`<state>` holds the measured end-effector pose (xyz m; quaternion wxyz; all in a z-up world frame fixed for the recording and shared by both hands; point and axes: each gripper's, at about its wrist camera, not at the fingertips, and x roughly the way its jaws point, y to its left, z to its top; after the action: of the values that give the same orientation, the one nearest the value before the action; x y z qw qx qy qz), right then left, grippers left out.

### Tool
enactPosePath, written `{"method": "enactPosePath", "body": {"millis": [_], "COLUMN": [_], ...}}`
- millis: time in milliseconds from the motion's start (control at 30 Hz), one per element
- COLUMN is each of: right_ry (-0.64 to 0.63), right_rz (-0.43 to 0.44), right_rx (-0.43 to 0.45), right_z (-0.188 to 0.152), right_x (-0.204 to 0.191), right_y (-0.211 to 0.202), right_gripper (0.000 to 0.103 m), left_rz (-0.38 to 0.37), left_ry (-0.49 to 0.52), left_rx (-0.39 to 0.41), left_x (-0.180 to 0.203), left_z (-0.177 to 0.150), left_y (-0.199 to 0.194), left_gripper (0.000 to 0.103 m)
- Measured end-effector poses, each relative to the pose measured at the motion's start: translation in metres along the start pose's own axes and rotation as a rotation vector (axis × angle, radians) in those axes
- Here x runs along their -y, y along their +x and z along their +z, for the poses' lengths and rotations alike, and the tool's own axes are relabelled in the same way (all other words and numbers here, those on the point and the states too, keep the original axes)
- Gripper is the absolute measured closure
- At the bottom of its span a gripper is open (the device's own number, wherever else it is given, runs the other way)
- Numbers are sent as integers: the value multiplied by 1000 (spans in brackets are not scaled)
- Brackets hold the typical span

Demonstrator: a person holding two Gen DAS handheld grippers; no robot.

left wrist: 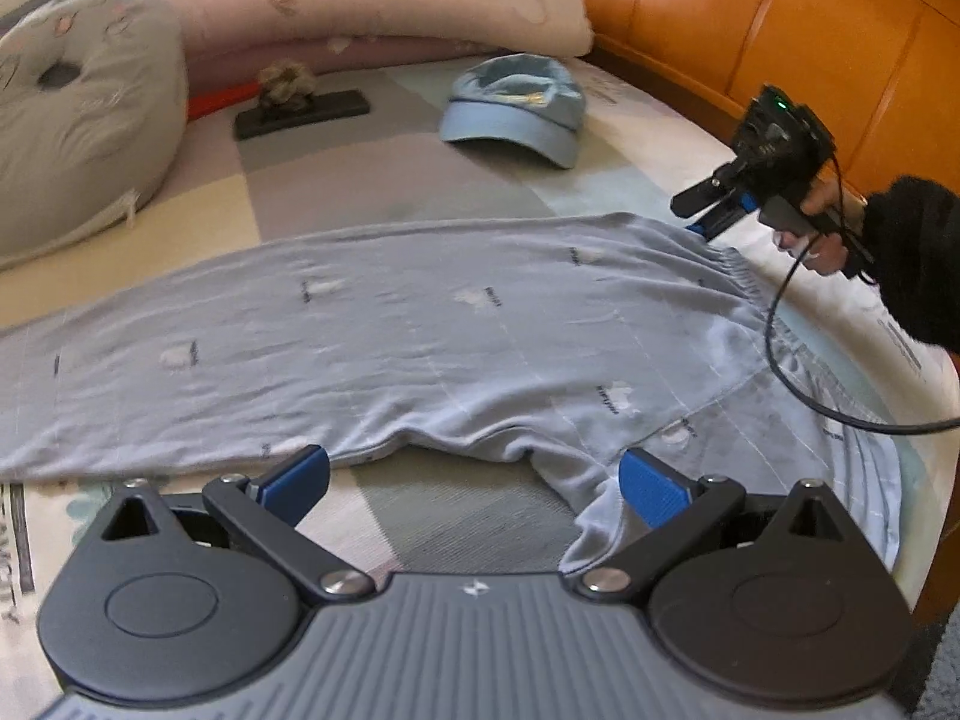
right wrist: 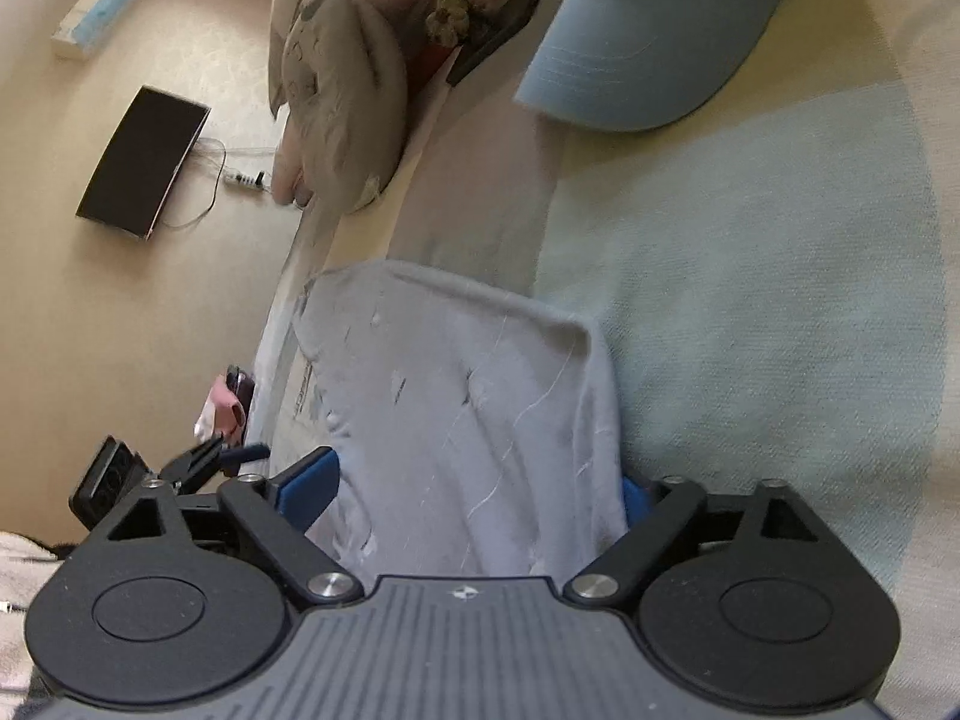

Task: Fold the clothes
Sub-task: 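Lower the right gripper onto the pants waistband corner and close it, then lift the waistband corner with the right gripper while the left gripper approaches the pants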

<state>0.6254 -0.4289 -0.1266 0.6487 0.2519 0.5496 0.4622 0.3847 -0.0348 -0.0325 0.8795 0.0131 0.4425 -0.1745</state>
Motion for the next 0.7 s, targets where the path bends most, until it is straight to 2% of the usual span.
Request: {"method": "enactPosePath", "body": {"millis": [67, 100, 167, 200, 233, 367, 467, 600, 700], "right_ry": [21, 32, 40, 37, 30, -48, -139, -239, -274], "right_rz": [-16, -24, -58, -82, -105, -221, -334, -458, -521], "right_rx": [26, 39, 54, 60, 69, 96, 102, 114, 137], "right_z": [1, 1, -1, -3, -5, -13, -17, -26, -33], "right_x": [9, 14, 17, 18, 16, 0, -23, -48, -61], "right_y": [-3, -4, -3, -3, -3, 1, 6, 14, 22], "right_gripper": [43, 49, 75, 84, 102, 102, 101, 99, 99], "left_rz": [-4, -9, -15, -15, -14, -14, -9, 2, 44], "left_ry": [2, 7, 24, 30, 30, 26, 71, 190, 317], "left_rx": [-1, 0, 3, 4, 2, 0, 6, 39, 61], "left_x": [1, 2, 5, 6, 6, 5, 8, 14, 19], "left_z": [0, 0, -1, -1, -2, -2, 3, 13, 26], "left_y": [1, 0, -1, -1, -1, -2, -1, 4, 18], "left_gripper": [1, 1, 1, 1, 1, 1, 1, 1, 1]}}
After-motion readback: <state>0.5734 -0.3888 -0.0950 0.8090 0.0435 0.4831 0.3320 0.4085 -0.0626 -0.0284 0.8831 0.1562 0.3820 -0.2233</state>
